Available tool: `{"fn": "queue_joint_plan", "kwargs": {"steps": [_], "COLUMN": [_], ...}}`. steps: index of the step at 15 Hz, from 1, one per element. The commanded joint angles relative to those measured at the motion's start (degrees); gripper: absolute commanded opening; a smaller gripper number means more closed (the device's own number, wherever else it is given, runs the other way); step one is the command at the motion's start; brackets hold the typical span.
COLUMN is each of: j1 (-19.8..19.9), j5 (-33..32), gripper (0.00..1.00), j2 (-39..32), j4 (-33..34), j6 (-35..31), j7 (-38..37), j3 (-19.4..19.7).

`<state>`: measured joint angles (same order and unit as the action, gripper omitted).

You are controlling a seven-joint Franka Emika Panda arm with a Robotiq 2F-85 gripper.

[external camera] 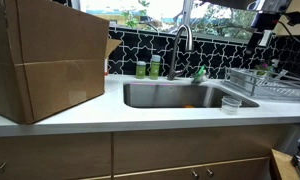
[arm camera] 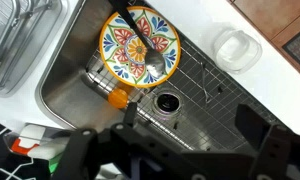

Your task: Remove the black and silver serving spoon from the sink and put it in the drying rack

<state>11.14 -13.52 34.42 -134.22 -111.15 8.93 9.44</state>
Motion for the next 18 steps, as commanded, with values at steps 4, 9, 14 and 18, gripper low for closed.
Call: {"fn": "queue_joint_plan", "kwargs": {"steps": [4, 9, 14, 18], "j1": [-0.5, -1.8, -2.8, -2.0], "j5": [-0.2, 1.5, 3.3, 8.7], "gripper": [1.00, 1.00, 1.00, 1.00], "j2": [0.0, -6.5, -14.7, -24.7], "j4": [0.1, -1.4, -5.3, -5.9], "j6": [0.2, -3.0, -14.1, -20.0], "j7": [-0.2, 8.2, 26.0, 31.5], "j3": [0.4, 5.5, 11.8, 13.5]}}
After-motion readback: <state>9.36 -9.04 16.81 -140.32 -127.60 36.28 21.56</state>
